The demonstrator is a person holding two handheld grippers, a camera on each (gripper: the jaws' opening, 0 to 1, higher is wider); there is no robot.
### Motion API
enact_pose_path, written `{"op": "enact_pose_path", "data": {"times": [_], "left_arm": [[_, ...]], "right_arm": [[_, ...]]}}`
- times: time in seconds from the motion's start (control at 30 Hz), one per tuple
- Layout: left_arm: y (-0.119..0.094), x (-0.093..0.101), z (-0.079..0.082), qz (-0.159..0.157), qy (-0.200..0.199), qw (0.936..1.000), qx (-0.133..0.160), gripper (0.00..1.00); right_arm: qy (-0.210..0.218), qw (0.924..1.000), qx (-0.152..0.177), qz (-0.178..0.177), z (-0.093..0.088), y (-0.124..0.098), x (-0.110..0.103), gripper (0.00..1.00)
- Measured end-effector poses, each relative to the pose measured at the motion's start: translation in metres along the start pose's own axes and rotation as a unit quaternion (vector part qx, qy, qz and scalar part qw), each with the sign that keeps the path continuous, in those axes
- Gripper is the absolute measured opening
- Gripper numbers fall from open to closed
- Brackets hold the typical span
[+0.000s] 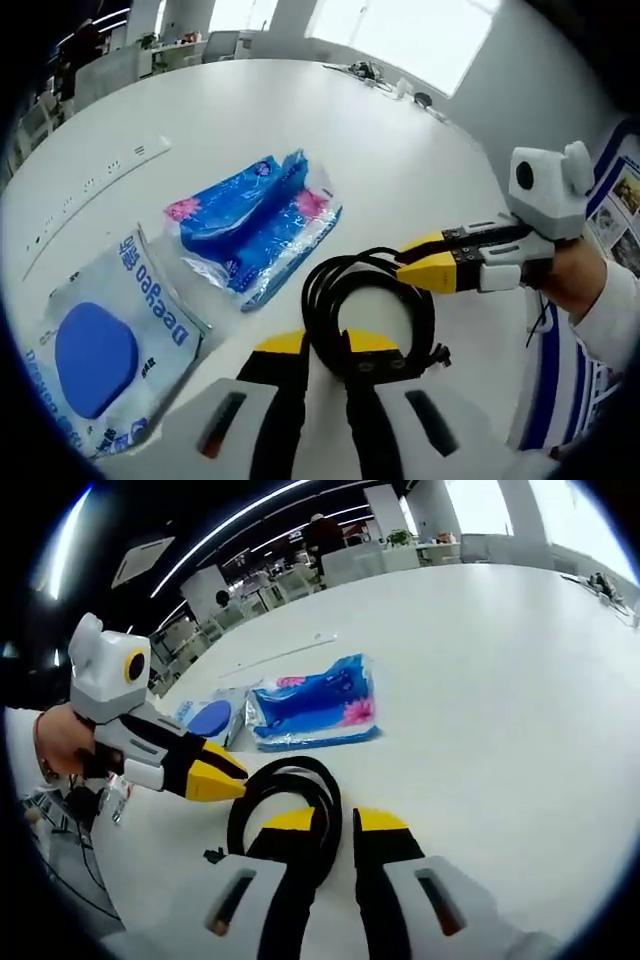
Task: Arrange the tabletop items into an orderly group along one side of the table until the central work area is clear of visible clutter.
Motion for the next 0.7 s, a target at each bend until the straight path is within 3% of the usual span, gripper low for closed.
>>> {"op": "enact_pose_path", "data": {"times": [0.17, 0.7], "left_arm": [[-0.004, 0.001, 0.003, -0.003, 0.002, 1.0000, 0.008, 0.18], [-0.031, -0.003, 0.013, -0.008, -0.001, 0.9994, 0.034, 0.37]], "right_arm": [[-0.002, 1.0000, 0.005, 0.000, 0.004, -0.002, -0.004, 0.22], [-0.026, 0.9996, 0.007, 0.002, 0.019, -0.016, -0.026, 0.32]]}}
Point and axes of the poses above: the point that each gripper's makers call its tool centre point, and the gripper's own axes: y roughly forward along the fingers, x roughly to its right, z roughly out of its top, the point moved 6 cm from there along -y, roughly backward along the fingers, and after that the axes turned 12 degrees about z, right-handed, at the moved point
